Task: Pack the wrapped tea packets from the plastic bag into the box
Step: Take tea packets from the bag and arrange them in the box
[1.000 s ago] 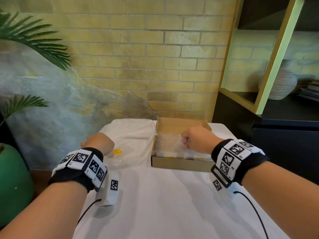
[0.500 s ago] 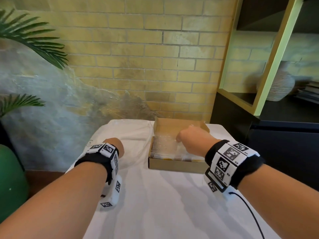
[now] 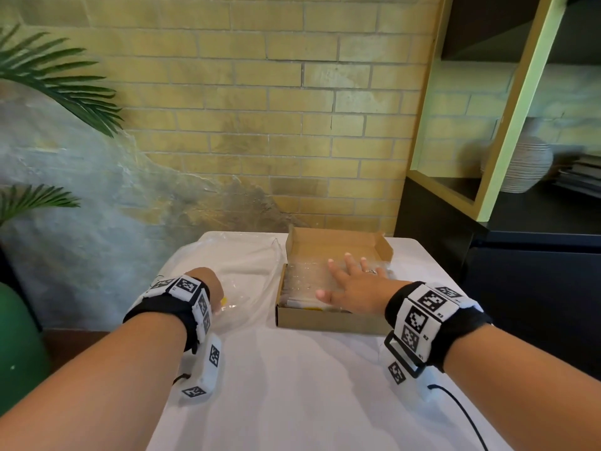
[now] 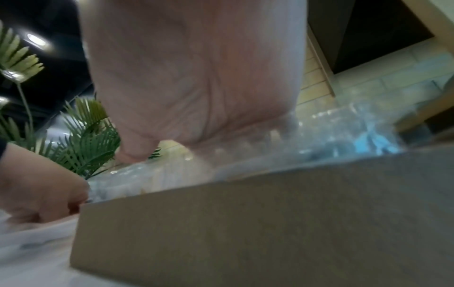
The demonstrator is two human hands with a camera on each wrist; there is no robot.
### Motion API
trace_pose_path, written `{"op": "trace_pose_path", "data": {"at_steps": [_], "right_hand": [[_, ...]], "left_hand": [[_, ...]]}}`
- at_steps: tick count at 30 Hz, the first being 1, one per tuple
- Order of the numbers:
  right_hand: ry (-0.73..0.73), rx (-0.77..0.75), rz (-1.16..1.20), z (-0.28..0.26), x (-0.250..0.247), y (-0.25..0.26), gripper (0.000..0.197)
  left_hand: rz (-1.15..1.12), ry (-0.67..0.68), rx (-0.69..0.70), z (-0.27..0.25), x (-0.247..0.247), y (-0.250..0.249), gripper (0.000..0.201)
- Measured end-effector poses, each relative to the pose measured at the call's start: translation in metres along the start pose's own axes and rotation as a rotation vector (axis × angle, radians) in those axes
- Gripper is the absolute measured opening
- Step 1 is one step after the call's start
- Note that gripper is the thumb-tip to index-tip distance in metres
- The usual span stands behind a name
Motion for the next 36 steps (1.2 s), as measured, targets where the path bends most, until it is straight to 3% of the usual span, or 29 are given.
{"op": "trace_pose_path", "data": {"at_steps": [6, 11, 15, 24, 29, 33, 36], "right_hand": [[-0.09, 0.006, 0.022, 0.004, -0.008, -0.006, 0.082], [-0.037, 0.04, 0.079, 0.006, -0.011, -0.014, 0.074], [-0.067, 0.055, 0.114, 0.004, -0.021, -0.022, 0.058], [-0.313, 0.066, 0.308, -0.009, -0.068, -0.053, 0.05], [-0.427, -0.049, 0.464, -0.015, -0.081, -0.05, 0.04], [-0.402, -0.159, 0.445, -0.02, -0.075, -0.023, 0.04], [-0.239, -0.198, 0.333, -0.019, -0.057, -0.005, 0.049]], "left_hand": [[-0.259, -0.324, 0.032, -0.062, -0.074, -0.018, 0.024], [-0.683, -0.623, 0.408, -0.111, -0.133, -0.057, 0.01], [-0.709, -0.593, 0.58, -0.127, -0.14, -0.098, 0.009], [-0.458, -0.521, 0.6, -0.123, -0.123, -0.134, 0.019], [-0.297, -0.504, 0.657, -0.125, -0.126, -0.146, 0.02], [-0.153, -0.446, 0.649, -0.116, -0.105, -0.158, 0.017], [-0.227, -0.51, 0.607, -0.11, -0.099, -0.157, 0.013]]}}
Point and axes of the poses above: each hand's wrist, its own z-axis towards the middle knuckle, its own x-axis out of the palm, y = z × x, the point moved 6 cm from there along z, towards the middle knuckle, and after that the axes turned 12 degrees about z, right-handed, at the moved point
